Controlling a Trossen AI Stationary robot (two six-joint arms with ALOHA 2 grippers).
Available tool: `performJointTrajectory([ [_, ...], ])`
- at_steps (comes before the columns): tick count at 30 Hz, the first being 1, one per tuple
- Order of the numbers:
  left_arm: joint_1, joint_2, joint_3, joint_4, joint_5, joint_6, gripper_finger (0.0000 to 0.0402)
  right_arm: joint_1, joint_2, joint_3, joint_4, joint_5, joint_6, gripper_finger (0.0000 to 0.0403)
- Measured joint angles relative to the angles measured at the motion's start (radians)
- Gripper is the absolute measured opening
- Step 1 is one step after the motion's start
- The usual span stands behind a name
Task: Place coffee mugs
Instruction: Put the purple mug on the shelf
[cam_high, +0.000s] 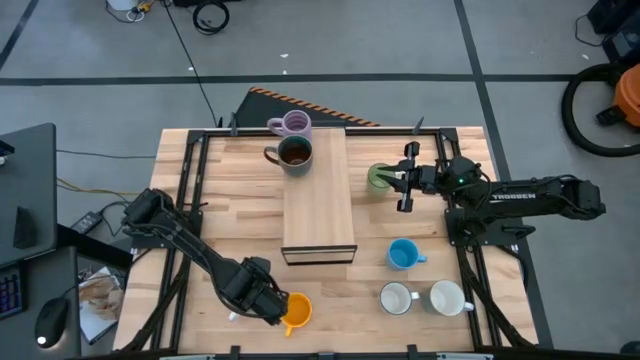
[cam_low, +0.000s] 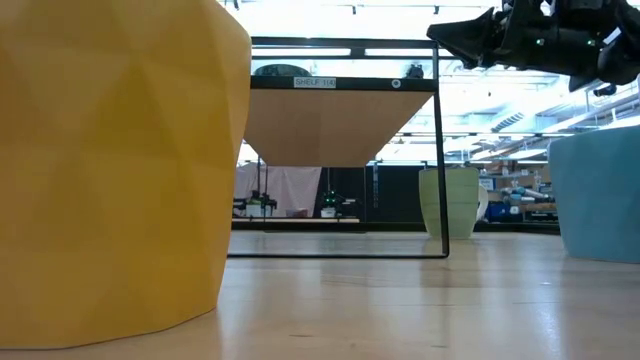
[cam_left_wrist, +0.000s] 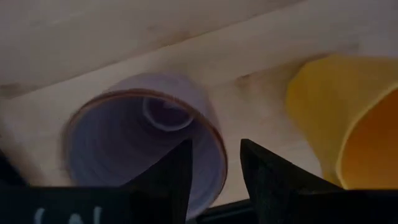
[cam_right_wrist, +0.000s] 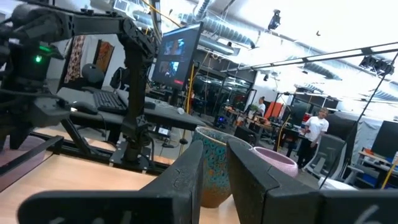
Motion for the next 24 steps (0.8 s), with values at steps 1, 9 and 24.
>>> performJointTrajectory([
  [1, -0.002, 0.000, -0.020, 0.029, -0.002, 0.002, 0.0141, 0.000, 0.000, 0.000, -0.002, 0.000, 0.001, 0.0077],
  [9, -0.007, 0.000, -0.118, 0.114, -0.003, 0.003, 0.0135, 0.000, 0.000, 0.000, -0.005, 0.000, 0.009, 0.0077],
  [24, -0.002, 0.000, -0.131, 0.060, 0.002, 0.174, 0.0021, 0.000, 0.000, 0.000, -0.007, 0.000, 0.036, 0.0077],
])
